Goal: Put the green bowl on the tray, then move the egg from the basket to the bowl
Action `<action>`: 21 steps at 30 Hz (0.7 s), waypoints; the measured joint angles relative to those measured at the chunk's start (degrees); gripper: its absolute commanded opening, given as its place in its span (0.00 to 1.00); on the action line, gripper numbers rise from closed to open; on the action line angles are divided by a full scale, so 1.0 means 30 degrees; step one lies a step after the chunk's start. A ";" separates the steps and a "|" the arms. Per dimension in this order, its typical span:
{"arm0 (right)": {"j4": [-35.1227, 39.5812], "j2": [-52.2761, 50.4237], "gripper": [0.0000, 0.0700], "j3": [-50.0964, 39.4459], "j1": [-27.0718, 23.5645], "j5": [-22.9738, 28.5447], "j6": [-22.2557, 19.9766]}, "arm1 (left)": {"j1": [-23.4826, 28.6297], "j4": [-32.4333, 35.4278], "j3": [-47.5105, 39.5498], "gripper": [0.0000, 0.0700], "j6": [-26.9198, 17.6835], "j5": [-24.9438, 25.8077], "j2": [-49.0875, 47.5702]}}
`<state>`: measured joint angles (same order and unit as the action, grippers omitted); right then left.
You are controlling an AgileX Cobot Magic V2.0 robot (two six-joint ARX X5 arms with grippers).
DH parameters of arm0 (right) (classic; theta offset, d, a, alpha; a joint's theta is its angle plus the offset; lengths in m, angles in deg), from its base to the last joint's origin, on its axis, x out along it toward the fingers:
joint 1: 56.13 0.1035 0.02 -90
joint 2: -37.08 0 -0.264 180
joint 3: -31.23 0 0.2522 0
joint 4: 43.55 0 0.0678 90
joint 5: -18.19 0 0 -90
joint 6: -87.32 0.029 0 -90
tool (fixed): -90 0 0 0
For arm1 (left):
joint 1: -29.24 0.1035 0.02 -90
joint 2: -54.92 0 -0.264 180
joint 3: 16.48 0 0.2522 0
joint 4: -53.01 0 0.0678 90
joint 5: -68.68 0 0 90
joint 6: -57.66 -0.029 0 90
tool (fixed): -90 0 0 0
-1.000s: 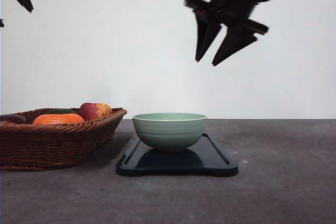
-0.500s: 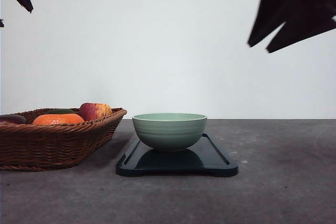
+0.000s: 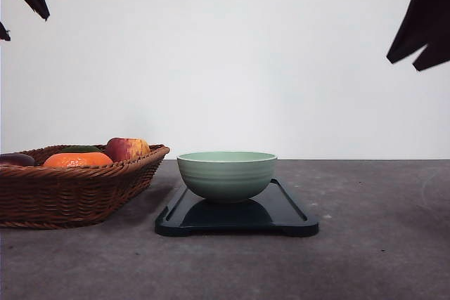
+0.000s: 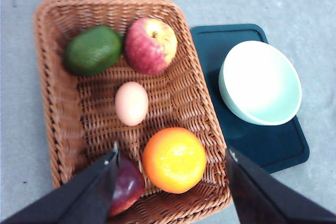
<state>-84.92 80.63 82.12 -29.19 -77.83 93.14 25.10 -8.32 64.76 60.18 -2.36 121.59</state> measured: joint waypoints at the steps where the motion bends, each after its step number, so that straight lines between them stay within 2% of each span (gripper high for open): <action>1: 0.0104 0.0000 0.36 0.0000 0.0000 0.0005 0.0005 | -0.0128 -0.0005 0.0028 0.57 0.0000 -0.0369 0.0203; 9: 0.0124 0.0058 0.36 0.0000 0.0001 0.0006 0.0006 | -0.2017 0.0038 0.0628 0.58 -0.0429 -0.3745 0.3974; 12: 0.0003 0.0066 0.36 0.0000 0.0000 0.0006 0.0007 | -0.2479 0.0376 0.1155 0.64 -0.0644 -0.3970 0.5864; 17: -0.0010 0.0066 0.36 0.0000 0.0000 0.0003 0.0013 | -0.2890 0.1023 0.2114 0.64 -0.0827 -0.4865 0.8633; 21: -0.0003 0.0066 0.36 0.0000 0.0000 0.0006 0.0074 | -0.2964 0.1527 0.2993 0.64 -0.0867 -0.4932 1.0365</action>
<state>-84.93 80.82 82.12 -29.19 -77.81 93.37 16.21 -3.74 73.74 57.58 -17.16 152.68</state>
